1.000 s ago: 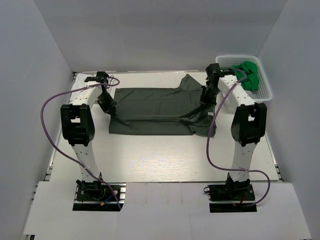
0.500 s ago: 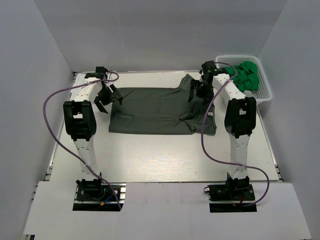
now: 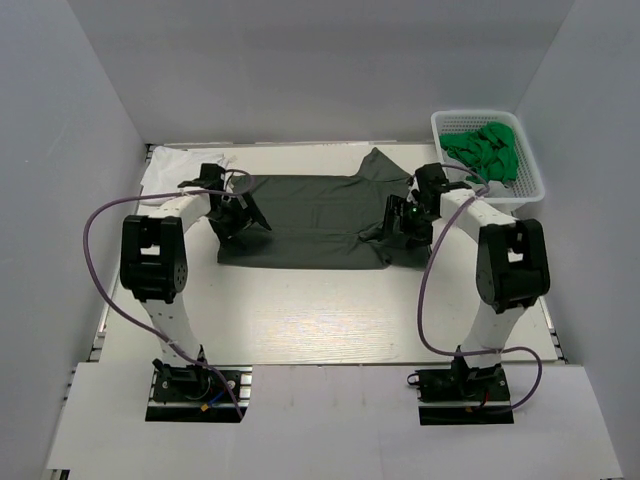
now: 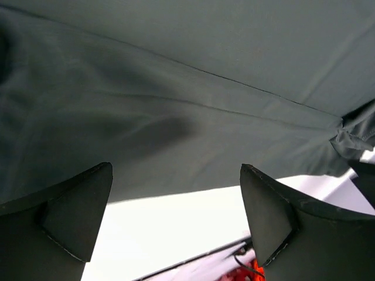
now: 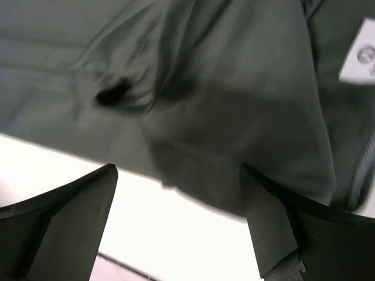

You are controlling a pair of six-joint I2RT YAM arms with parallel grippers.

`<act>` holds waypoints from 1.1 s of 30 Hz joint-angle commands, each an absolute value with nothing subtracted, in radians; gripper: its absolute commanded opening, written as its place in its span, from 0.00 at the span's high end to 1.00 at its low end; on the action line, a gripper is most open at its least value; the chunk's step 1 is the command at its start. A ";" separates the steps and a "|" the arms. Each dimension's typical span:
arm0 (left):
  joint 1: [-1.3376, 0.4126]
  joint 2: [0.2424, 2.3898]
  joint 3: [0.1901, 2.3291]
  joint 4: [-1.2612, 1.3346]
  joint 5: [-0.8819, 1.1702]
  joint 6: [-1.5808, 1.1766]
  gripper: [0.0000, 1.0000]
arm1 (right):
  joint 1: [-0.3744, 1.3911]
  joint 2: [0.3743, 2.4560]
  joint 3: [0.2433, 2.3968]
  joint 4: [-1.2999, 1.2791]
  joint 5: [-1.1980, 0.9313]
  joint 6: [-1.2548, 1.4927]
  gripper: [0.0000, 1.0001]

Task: Fold and stack the t-shirts
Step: Fold the flattened tshirt in 1/3 of the way

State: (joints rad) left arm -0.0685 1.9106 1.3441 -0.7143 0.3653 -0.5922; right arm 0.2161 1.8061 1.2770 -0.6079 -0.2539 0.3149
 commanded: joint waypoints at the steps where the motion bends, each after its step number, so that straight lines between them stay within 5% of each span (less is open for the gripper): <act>1: -0.069 1.927 1.325 -0.594 0.463 -0.612 0.00 | 0.199 1.853 1.253 -0.489 -0.285 0.345 0.10; 8: -0.069 1.916 1.211 -0.637 0.339 -0.612 0.00 | 0.160 1.798 0.967 -0.349 -0.296 0.405 0.10; 19: -0.069 1.567 0.853 -0.709 0.322 -0.594 0.00 | 0.158 1.278 0.540 -0.439 -0.253 0.463 0.10; 24: -0.069 1.399 0.842 -0.736 0.357 -0.594 0.00 | 0.167 1.083 0.549 -0.563 -0.313 0.428 0.10; 33: -0.069 1.313 1.029 -0.750 0.335 -0.584 0.00 | 0.227 1.126 0.704 -0.582 -0.382 0.354 0.10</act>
State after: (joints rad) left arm -0.0689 1.3388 0.9760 -0.7513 0.3553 -0.5999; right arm 0.1978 1.1069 0.6567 -0.5758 -0.3264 0.3866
